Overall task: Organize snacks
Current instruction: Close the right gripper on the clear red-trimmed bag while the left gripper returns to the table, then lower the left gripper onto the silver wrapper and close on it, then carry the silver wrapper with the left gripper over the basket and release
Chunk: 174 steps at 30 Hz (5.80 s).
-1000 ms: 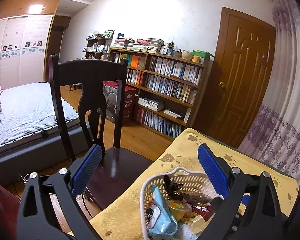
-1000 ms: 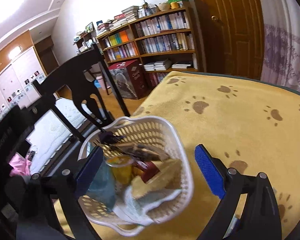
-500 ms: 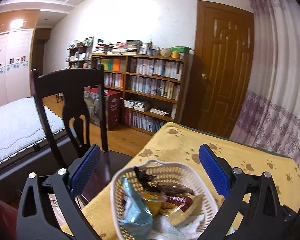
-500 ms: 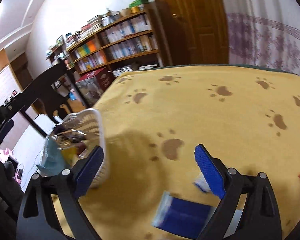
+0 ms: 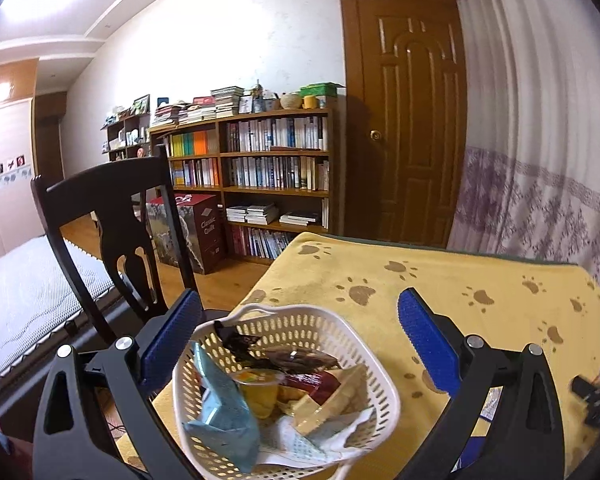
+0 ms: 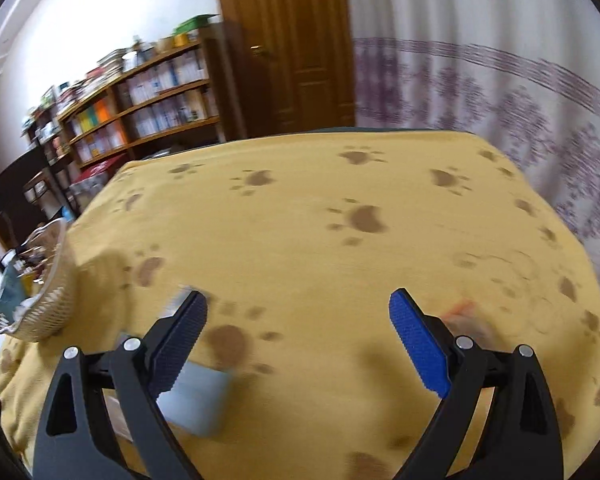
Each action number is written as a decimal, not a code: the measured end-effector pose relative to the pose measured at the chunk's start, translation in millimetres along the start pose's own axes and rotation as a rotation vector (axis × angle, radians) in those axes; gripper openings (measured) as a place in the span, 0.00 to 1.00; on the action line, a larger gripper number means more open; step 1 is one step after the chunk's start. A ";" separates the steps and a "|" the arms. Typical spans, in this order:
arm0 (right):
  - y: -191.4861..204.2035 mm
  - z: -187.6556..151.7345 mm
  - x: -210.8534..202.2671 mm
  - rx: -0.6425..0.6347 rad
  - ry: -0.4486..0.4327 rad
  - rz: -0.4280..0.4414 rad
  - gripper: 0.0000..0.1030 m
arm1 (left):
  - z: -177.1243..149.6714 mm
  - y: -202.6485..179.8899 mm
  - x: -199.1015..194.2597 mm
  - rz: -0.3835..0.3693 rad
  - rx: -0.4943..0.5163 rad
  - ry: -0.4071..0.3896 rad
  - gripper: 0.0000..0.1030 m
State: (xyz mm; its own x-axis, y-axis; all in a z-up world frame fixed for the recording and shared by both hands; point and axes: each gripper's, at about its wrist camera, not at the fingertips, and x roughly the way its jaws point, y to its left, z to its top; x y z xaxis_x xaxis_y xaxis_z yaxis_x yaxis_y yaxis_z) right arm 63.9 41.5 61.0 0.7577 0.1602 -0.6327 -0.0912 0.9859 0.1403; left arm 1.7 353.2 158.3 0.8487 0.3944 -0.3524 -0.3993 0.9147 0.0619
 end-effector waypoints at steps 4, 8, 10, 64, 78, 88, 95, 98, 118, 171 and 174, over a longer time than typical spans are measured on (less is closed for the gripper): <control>-39.3 -4.9 -4.7 0.029 -0.005 -0.074 0.89 | -4.0 -13.6 -1.1 -0.009 0.040 -0.002 0.97; -68.5 -8.6 -6.4 0.052 0.004 -0.110 0.89 | -6.6 -20.6 -2.3 -0.033 0.065 -0.002 0.97; -80.0 -9.4 -4.4 0.059 0.013 -0.123 0.89 | -7.1 -24.7 -1.8 -0.043 0.075 0.001 0.97; -51.0 -35.4 18.9 0.059 0.133 -0.024 0.57 | -73.3 -125.4 10.6 -0.358 0.375 0.146 0.97; -43.0 -27.0 33.7 0.020 0.146 -0.074 0.42 | -79.7 -120.9 36.7 -0.468 0.295 0.280 0.77; -45.5 -29.8 31.6 0.037 0.138 -0.047 0.42 | -90.4 -132.0 70.7 -0.590 0.257 0.441 0.63; -46.8 -29.5 31.4 0.048 0.139 -0.036 0.42 | -100.1 -156.3 73.7 -0.601 0.356 0.471 0.61; -47.2 -29.4 31.4 0.052 0.139 -0.032 0.42 | -100.9 -167.2 74.2 -0.597 0.396 0.470 0.61; -47.4 -29.4 20.7 0.087 0.101 0.037 0.41 | -85.1 -155.4 65.0 -0.605 0.301 0.422 0.24; -44.0 -31.7 25.4 0.115 0.110 0.095 0.55 | 1.0 48.2 49.7 -0.182 -0.123 0.191 0.48; -43.3 -32.2 25.3 0.112 0.107 0.094 0.58 | 1.7 49.6 49.4 -0.169 -0.145 0.186 0.60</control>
State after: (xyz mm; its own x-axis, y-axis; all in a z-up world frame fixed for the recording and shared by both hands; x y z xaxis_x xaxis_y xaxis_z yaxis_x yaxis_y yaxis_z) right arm 66.3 4.5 14.4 0.6759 0.2613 -0.6891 -0.0814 0.9558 0.2826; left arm 24.3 418.2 145.6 0.8345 0.2022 -0.5126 -0.3143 0.9388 -0.1413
